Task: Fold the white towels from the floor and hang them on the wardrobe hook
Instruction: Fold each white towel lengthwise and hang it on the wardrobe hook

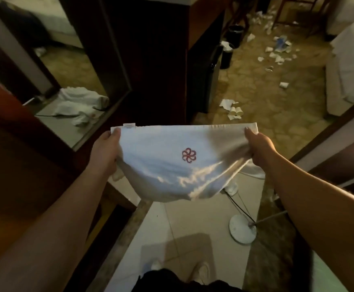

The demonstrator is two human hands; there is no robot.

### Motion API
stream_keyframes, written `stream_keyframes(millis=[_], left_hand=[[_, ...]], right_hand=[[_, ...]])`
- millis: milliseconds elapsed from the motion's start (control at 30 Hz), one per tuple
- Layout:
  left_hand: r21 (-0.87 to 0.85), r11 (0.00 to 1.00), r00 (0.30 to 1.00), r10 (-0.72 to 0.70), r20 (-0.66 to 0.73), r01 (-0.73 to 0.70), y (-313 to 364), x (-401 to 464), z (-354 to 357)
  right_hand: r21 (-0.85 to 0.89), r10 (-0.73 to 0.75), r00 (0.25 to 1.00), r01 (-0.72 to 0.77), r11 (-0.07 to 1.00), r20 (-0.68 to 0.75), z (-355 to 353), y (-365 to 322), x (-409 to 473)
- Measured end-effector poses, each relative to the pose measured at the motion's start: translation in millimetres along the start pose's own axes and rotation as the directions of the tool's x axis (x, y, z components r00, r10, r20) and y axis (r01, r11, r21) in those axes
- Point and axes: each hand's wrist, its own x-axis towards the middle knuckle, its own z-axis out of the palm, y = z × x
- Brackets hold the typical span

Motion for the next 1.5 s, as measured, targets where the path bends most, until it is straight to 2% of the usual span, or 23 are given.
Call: stream_keyframes(millis=[367, 467, 533, 600, 767, 900, 1000, 1067, 1200, 1333, 1500], left_hand=[[-0.186, 0.982, 0.997, -0.043, -0.071, 0.029, -56.1, -140.0, -164.5], [-0.260, 0.964, 0.995, -0.073, -0.072, 0.052, -73.6, -188.2, -215.0], [-0.302, 0.953, 0.996, -0.065, -0.064, 0.042, -84.9, -219.4, -248.8], [-0.329, 0.944, 0.997, -0.047, -0.053, 0.027, -92.4, -252.9, -281.5], [-0.366, 0.930, 0.997, -0.001, -0.072, -0.025, -95.3, -329.4, -345.7], [-0.370, 0.921, 0.987, 0.073, -0.141, -0.121, -88.1, -386.8, -376.8], [-0.399, 0.904, 0.979, 0.083, -0.186, -0.153, -82.9, -424.8, -390.4], [-0.411, 0.893, 0.968, 0.091, -0.234, -0.183, -78.4, -447.5, -395.6], [-0.392, 0.888, 0.954, 0.144, -0.263, -0.242, -69.1, -487.5, -396.0], [-0.305, 0.905, 0.945, 0.234, -0.227, -0.297, -62.6, -515.4, -391.5], [-0.225, 0.902, 0.912, 0.303, -0.275, -0.368, -61.3, -534.1, -394.1]], right_hand=[[-0.066, -0.073, 0.981, 0.086, 0.994, 0.178, 48.5, 50.8, -160.7], [-0.138, -0.139, 0.971, 0.168, 0.976, 0.197, 59.1, 68.1, -226.1], [-0.157, -0.180, 0.949, 0.225, 0.962, 0.257, 66.6, 79.1, -277.6], [-0.103, -0.202, 0.925, 0.246, 0.964, 0.321, 77.2, 91.6, -326.8], [0.085, -0.210, 0.866, 0.192, 0.978, 0.454, 105.9, 109.7, -439.8], [0.116, -0.256, 0.840, 0.228, 0.967, 0.478, 121.3, 116.3, -517.1], [0.031, -0.347, 0.807, 0.380, 0.925, 0.477, 137.3, 117.7, -569.0], [-0.040, -0.438, 0.745, 0.526, 0.849, 0.503, 145.0, 116.5, -604.6], [-0.051, -0.567, 0.555, 0.740, 0.671, 0.609, 154.3, 114.0, -662.9], [0.006, -0.641, 0.407, 0.842, 0.540, 0.650, 159.2, 115.5, -705.7], [0.080, -0.706, 0.148, 0.957, 0.280, 0.693, 151.5, 117.4, -737.4]])
